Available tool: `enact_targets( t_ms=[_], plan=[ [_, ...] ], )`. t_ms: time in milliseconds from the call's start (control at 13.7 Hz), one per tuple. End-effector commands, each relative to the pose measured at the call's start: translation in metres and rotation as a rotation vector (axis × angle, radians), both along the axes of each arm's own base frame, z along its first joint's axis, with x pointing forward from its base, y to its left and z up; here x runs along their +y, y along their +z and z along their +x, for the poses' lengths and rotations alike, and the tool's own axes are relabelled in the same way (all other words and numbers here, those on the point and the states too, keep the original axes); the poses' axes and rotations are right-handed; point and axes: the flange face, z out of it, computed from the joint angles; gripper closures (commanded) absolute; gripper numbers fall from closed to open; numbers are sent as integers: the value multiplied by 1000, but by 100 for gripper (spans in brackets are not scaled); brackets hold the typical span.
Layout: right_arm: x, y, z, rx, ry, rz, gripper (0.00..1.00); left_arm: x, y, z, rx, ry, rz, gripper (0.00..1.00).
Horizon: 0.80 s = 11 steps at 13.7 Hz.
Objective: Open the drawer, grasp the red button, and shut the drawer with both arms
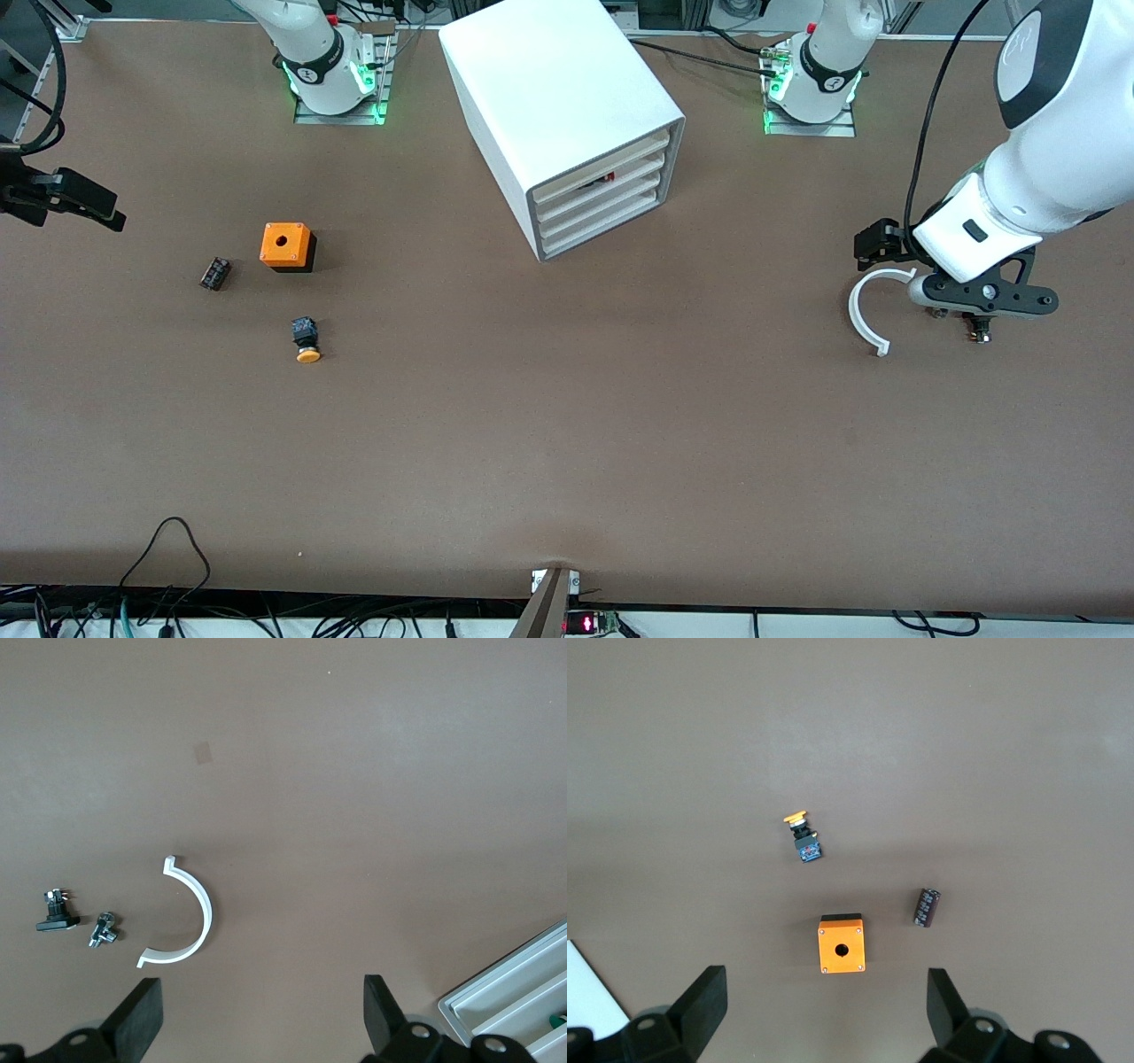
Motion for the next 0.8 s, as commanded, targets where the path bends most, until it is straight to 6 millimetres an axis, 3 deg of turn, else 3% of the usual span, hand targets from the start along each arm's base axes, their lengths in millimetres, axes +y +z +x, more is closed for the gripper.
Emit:
enact_targets(
  t_ms=[0,728],
  plan=[
    [1,6,-1,-9,-12,-8,0,9,21,-8,-16,-8,2,0],
    [2,6,-1,-11,-7,-23,0,10,1,2,1,-1,-1,0]
  ],
)
